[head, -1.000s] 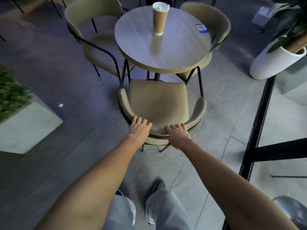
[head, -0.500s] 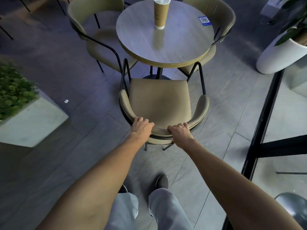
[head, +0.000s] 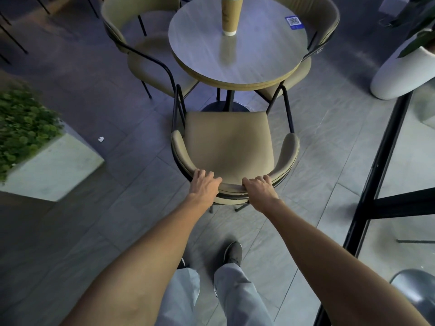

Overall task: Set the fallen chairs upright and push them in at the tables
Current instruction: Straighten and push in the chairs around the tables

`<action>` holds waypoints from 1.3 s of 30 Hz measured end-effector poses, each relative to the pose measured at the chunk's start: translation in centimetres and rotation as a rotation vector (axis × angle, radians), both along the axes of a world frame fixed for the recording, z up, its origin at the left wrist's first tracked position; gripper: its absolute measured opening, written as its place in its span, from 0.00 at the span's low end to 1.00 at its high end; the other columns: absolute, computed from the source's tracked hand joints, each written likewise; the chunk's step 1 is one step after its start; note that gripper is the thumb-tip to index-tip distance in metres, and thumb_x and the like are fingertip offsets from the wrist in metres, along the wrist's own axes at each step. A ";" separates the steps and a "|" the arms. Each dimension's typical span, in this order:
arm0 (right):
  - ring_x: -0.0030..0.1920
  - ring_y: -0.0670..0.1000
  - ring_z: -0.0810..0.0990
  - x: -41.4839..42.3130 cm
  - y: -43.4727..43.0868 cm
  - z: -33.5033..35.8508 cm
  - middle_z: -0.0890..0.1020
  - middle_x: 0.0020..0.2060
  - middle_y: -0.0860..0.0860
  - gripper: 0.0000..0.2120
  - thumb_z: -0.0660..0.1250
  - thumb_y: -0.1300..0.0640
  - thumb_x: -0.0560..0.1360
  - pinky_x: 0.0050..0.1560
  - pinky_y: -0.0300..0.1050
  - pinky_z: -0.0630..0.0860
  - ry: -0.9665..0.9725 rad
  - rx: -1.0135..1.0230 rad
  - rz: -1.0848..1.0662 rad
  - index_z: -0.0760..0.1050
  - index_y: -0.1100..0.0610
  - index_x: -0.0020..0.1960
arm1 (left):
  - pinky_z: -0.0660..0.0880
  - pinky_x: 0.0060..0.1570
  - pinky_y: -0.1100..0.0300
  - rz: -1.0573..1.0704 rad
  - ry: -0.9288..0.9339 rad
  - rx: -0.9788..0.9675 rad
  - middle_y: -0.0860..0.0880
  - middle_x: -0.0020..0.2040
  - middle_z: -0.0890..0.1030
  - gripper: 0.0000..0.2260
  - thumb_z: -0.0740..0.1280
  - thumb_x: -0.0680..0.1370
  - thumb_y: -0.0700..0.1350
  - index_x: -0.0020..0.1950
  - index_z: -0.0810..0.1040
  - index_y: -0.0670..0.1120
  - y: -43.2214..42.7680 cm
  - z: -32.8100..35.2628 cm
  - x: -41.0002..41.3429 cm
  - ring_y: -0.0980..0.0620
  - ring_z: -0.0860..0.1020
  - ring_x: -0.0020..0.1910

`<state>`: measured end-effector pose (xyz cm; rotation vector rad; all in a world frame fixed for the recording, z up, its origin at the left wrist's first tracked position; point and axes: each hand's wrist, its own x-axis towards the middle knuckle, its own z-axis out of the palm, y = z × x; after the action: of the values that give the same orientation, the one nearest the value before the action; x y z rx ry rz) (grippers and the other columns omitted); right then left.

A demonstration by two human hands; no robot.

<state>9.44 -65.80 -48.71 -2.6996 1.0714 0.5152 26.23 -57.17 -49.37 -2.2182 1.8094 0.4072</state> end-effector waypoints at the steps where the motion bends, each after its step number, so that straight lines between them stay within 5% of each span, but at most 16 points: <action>1: 0.56 0.58 0.76 -0.1 0.0 0.0 0.82 0.49 0.52 0.12 0.61 0.67 0.76 0.66 0.55 0.63 0.000 0.004 0.002 0.71 0.55 0.57 | 0.62 0.68 0.47 -0.003 -0.004 -0.003 0.45 0.61 0.76 0.12 0.63 0.81 0.46 0.65 0.75 0.50 0.1 -0.1 -0.1 0.42 0.72 0.59; 19: 0.55 0.56 0.79 -0.2 -0.5 0.1 0.83 0.49 0.50 0.12 0.67 0.61 0.75 0.63 0.54 0.68 0.029 -0.028 0.049 0.72 0.52 0.57 | 0.62 0.68 0.48 0.035 0.019 -0.033 0.46 0.59 0.77 0.12 0.62 0.82 0.45 0.63 0.78 0.50 0.1 -0.1 -0.5 0.43 0.71 0.59; 39: 0.60 0.58 0.75 -0.8 0.6 -0.5 0.81 0.53 0.52 0.15 0.63 0.64 0.75 0.72 0.59 0.58 -0.014 -0.006 0.020 0.69 0.54 0.60 | 0.57 0.71 0.45 0.007 -0.015 0.001 0.44 0.62 0.77 0.15 0.61 0.82 0.52 0.67 0.73 0.51 0.5 -0.2 -1.0 0.40 0.71 0.62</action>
<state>8.65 -65.21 -49.23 -2.7178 1.0455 0.4966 25.27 -56.63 -49.58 -2.2210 1.7945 0.3922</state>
